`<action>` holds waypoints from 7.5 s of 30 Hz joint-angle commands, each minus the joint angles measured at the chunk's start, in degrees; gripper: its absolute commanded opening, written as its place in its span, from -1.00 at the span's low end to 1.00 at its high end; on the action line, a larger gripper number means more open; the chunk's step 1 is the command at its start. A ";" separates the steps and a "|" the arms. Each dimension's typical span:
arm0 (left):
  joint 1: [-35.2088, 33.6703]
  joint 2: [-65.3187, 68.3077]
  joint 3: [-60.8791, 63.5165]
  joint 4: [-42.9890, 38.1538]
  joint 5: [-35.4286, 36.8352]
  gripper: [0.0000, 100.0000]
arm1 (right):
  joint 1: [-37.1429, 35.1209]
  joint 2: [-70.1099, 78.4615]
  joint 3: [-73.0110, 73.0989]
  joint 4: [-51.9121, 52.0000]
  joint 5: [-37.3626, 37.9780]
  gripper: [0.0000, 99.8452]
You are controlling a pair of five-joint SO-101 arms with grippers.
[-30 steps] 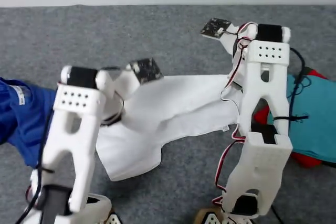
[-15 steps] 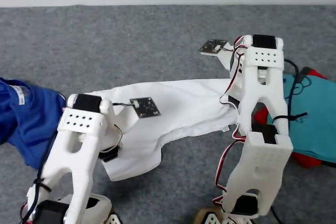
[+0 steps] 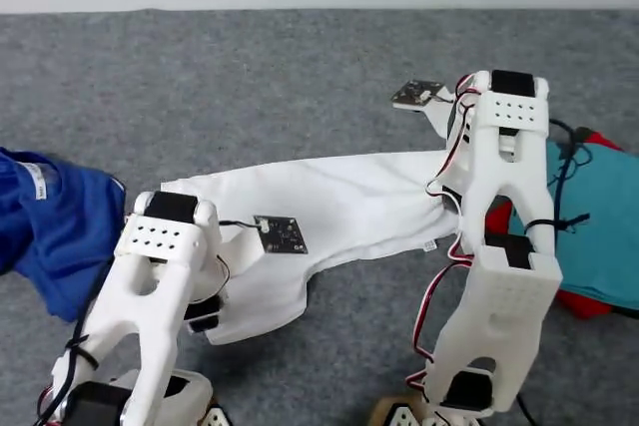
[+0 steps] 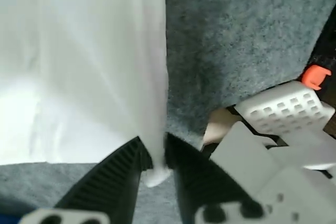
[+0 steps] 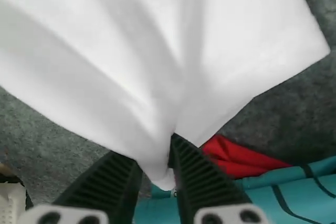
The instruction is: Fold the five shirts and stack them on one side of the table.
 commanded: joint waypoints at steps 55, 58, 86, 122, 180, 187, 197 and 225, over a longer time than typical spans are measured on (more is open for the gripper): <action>-14.51 27.60 -29.41 -26.29 33.67 -0.98 | -5.49 14.37 -22.59 -9.98 -36.40 -0.70; -10.90 33.05 -29.58 -24.44 31.47 -0.98 | -5.23 14.99 -22.59 -9.98 -36.40 -0.70; -8.44 68.57 -61.49 -5.36 33.76 -0.99 | -3.38 22.64 -25.67 -32.31 -30.68 -0.71; -7.91 66.99 -60.79 -5.89 33.58 -0.99 | -5.58 27.65 -33.76 -13.67 -31.82 -0.79; -3.43 53.54 -60.62 -3.69 35.43 -0.99 | -3.56 18.68 -42.11 2.68 -31.56 -0.80; -5.89 45.63 -60.44 -0.18 38.15 -0.99 | -3.65 0.66 -13.89 2.33 -31.74 -0.80; -8.97 45.01 -60.44 0.35 38.24 -0.99 | 3.21 7.25 -3.87 -4.44 -31.30 -0.80; -15.65 25.32 -50.68 1.67 39.82 -0.99 | -8.66 -16.75 4.31 2.33 -24.79 -0.79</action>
